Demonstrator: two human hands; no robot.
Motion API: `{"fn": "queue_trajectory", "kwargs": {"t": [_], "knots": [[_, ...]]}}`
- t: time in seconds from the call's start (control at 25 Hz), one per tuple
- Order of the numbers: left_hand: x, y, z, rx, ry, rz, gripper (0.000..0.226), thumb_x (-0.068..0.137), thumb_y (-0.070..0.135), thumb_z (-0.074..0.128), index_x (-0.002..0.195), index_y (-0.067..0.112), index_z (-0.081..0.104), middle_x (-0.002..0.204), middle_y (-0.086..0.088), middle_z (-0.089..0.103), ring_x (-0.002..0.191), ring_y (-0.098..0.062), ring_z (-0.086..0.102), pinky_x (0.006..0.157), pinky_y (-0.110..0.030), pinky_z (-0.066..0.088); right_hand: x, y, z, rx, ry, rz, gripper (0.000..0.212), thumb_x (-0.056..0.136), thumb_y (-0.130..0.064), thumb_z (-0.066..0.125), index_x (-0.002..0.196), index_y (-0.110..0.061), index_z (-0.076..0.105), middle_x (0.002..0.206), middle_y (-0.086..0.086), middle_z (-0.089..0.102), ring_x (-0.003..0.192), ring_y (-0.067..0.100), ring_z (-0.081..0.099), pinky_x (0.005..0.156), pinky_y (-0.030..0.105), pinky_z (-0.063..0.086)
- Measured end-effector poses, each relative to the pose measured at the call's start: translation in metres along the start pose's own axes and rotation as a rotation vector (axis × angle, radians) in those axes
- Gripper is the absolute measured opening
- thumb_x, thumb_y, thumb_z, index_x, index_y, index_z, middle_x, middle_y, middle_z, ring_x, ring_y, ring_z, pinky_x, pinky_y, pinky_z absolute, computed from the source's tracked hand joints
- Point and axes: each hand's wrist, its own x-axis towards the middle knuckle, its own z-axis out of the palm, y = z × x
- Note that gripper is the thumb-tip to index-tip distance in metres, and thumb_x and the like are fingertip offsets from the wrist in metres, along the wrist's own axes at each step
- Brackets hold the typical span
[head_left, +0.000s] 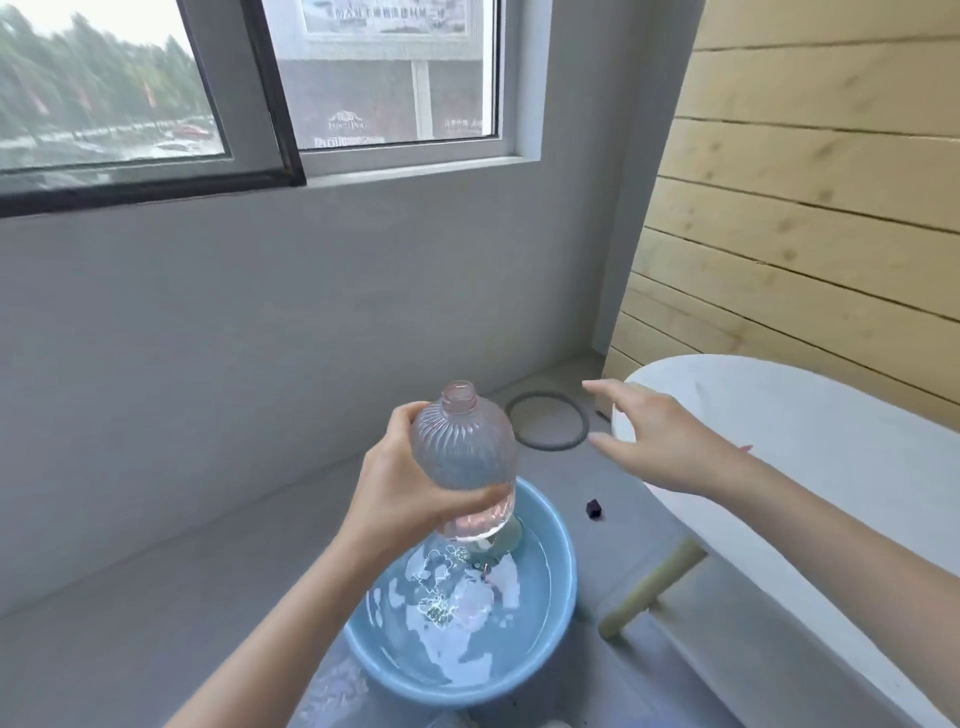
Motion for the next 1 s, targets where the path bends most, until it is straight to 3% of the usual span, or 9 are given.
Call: {"fn": "queue_trajectory", "kwargs": {"t": [0.12,0.24,0.36,0.64,1.0], "knots": [[-0.004,0.021,0.010,-0.008,-0.015,-0.009,0.085,0.045,0.038,0.093,0.114,0.035,0.044,0.101,0.023,0.057,0.094,0.014,0.051,0.069,0.001,0.038,-0.011,0.050,-0.009,-0.205,-0.050,0.249,0.060,0.089,-0.044,0.055,0.142,-0.024,0.036,0.139,0.005,0.040,0.133,0.028,0.032,0.103,0.040,0.037],[-0.005,0.037,0.023,-0.001,-0.032,-0.025,0.087,0.043,0.039,0.095,0.114,0.033,0.045,0.101,0.021,0.058,0.094,0.012,0.053,0.068,-0.001,0.040,-0.019,0.088,-0.006,-0.274,-0.095,0.343,0.046,0.085,-0.049,0.057,0.124,-0.029,0.046,0.124,0.002,0.045,0.118,0.030,0.040,0.090,0.037,0.041],[-0.004,0.047,0.032,0.018,-0.033,-0.038,0.084,0.047,0.036,0.094,0.115,0.031,0.046,0.100,0.019,0.058,0.094,0.009,0.054,0.069,-0.007,0.041,-0.021,0.109,0.004,-0.256,-0.061,0.303,0.038,0.087,-0.045,0.055,0.122,-0.036,0.046,0.121,-0.003,0.049,0.114,0.028,0.044,0.088,0.036,0.040],[0.005,0.065,0.053,0.029,-0.029,-0.057,0.079,0.049,0.032,0.094,0.111,0.033,0.045,0.099,0.018,0.059,0.091,0.009,0.054,0.068,-0.008,0.040,-0.018,0.126,0.014,-0.216,0.130,0.176,0.034,0.093,-0.034,0.051,0.126,-0.027,0.049,0.115,-0.005,0.064,0.110,0.025,0.053,0.092,0.034,0.033],[0.010,0.069,0.057,0.031,-0.028,-0.050,0.080,0.050,0.031,0.093,0.114,0.032,0.045,0.097,0.017,0.059,0.089,0.009,0.054,0.065,-0.008,0.040,-0.023,0.109,-0.008,0.071,0.273,-0.047,0.024,0.091,-0.014,0.057,0.115,-0.017,0.057,0.105,0.000,0.066,0.095,0.025,0.057,0.081,0.035,0.045]]}}
